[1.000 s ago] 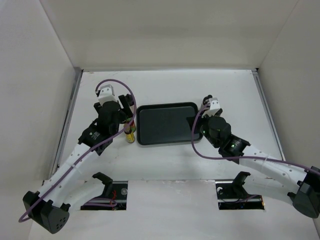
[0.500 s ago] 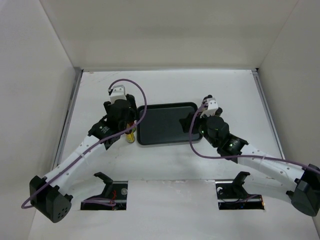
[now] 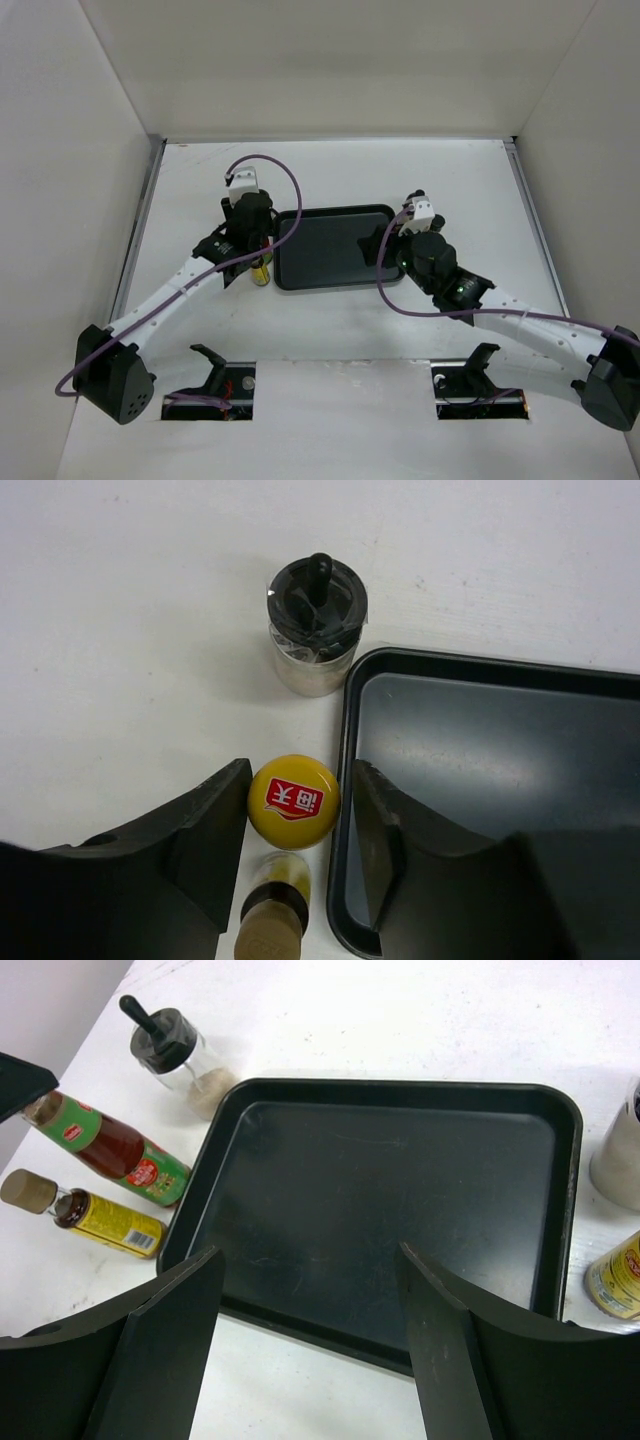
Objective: Organize the condiment bottles
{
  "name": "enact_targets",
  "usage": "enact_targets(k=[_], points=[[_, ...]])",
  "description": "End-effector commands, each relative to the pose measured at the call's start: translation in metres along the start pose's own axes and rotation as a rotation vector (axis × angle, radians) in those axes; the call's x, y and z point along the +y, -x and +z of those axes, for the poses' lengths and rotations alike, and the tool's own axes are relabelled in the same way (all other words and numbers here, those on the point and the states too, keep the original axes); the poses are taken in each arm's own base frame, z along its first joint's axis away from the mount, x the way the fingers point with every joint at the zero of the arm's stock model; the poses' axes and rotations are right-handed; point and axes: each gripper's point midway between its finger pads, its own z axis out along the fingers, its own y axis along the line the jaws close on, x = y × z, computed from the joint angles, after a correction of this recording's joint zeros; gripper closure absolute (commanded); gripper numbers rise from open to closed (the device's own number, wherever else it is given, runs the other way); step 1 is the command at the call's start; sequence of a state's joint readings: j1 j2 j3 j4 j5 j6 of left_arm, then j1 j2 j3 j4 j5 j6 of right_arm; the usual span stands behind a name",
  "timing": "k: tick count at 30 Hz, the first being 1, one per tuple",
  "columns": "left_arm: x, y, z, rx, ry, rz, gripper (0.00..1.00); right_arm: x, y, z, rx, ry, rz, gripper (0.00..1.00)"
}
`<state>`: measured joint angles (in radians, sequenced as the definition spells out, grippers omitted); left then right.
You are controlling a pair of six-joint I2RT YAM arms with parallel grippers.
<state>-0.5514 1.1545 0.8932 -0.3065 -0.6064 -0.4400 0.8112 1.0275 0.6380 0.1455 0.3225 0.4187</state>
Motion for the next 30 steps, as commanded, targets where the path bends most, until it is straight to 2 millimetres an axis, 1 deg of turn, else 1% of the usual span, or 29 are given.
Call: enact_targets(k=[1, 4, 6, 9, 14, 17, 20, 22, 24, 27, 30], points=[[-0.003, 0.020, 0.003, -0.062, 0.000, -0.037, 0.60, 0.006, 0.009, 0.003, -0.045, 0.028, 0.018, 0.25], [-0.001, 0.017, 0.004, -0.053, 0.007, -0.031, 0.60, 0.006, 0.008, 0.003, -0.043, 0.027, 0.016, 0.25], [0.001, 0.014, 0.005, -0.054, 0.017, -0.028, 0.55, 0.006, 0.009, 0.003, -0.046, 0.028, 0.017, 0.24], [0.005, 0.012, 0.007, -0.053, 0.033, -0.028, 0.55, 0.006, 0.011, 0.000, -0.054, 0.032, 0.020, 0.24], [0.001, 0.013, 0.008, -0.053, 0.031, -0.023, 0.69, 0.006, 0.013, -0.002, -0.060, 0.035, 0.027, 0.25], [0.004, 0.018, 0.006, -0.074, 0.045, -0.032, 0.76, 0.005, 0.012, -0.003, -0.060, 0.035, 0.028, 0.25], [0.009, 0.038, -0.003, -0.132, 0.057, -0.071, 0.79, 0.006, 0.013, -0.003, -0.062, 0.036, 0.030, 0.25], [0.012, 0.055, -0.009, -0.173, 0.057, -0.102, 0.79, 0.006, 0.014, -0.003, -0.067, 0.039, 0.032, 0.25], [0.010, 0.075, -0.016, -0.219, 0.043, -0.128, 0.80, 0.007, 0.015, -0.002, -0.071, 0.040, 0.035, 0.25], [0.001, 0.101, -0.023, -0.272, 0.017, -0.141, 0.80, 0.006, 0.013, -0.001, -0.070, 0.040, 0.036, 0.25], [-0.012, 0.123, -0.029, -0.319, -0.012, -0.147, 0.80, 0.006, 0.013, -0.001, -0.071, 0.041, 0.040, 0.25]])
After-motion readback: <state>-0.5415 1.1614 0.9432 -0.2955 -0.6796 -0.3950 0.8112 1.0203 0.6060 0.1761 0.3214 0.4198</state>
